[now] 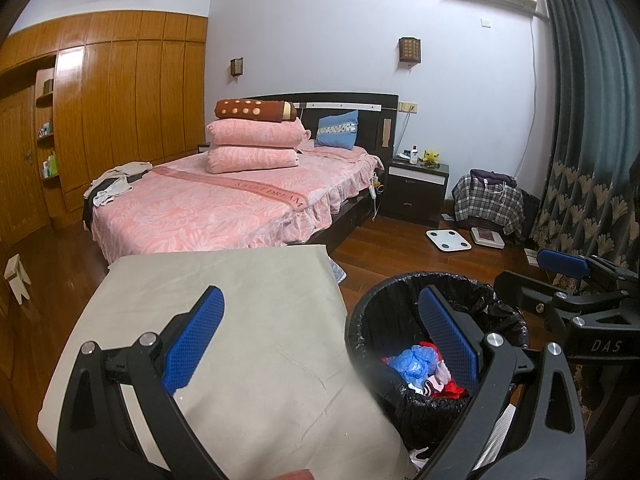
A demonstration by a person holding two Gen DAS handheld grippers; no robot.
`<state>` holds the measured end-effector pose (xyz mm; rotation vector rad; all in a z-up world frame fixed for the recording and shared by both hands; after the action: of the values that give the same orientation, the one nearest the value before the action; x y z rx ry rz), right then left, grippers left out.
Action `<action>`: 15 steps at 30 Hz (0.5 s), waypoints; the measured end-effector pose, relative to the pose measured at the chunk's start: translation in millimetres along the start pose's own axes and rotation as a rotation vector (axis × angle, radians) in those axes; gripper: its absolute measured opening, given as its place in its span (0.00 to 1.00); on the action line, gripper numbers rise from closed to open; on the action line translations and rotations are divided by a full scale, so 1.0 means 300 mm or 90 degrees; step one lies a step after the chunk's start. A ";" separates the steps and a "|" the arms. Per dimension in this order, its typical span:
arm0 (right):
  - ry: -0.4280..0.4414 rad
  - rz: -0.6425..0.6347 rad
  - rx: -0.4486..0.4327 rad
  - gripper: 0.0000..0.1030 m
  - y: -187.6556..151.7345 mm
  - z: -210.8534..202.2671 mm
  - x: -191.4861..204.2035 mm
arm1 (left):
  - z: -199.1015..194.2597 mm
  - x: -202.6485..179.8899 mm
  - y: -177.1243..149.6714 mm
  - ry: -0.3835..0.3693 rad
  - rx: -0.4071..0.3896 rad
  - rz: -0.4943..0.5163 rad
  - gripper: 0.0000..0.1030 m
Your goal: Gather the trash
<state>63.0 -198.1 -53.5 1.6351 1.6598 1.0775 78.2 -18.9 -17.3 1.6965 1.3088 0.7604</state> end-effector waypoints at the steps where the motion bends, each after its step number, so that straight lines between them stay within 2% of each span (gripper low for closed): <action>1: 0.000 -0.001 -0.001 0.94 0.000 0.000 -0.002 | -0.001 0.001 0.000 0.000 0.000 0.000 0.92; 15: 0.000 -0.001 0.003 0.94 -0.005 0.003 0.016 | 0.001 0.003 0.001 0.000 0.001 0.000 0.92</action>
<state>62.5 -193.2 -54.4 1.6365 1.6638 1.0732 78.9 -18.1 -17.1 1.6983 1.3101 0.7590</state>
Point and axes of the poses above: each gripper's, at about its wrist camera, not at the fingertips, and z roughly the way its jaws point, x to its left, y to its top, the point moved 6 cm from there along z, roughly the way its jaws point, and after that the axes turned 3 degrees about x, right-handed, at the moved point
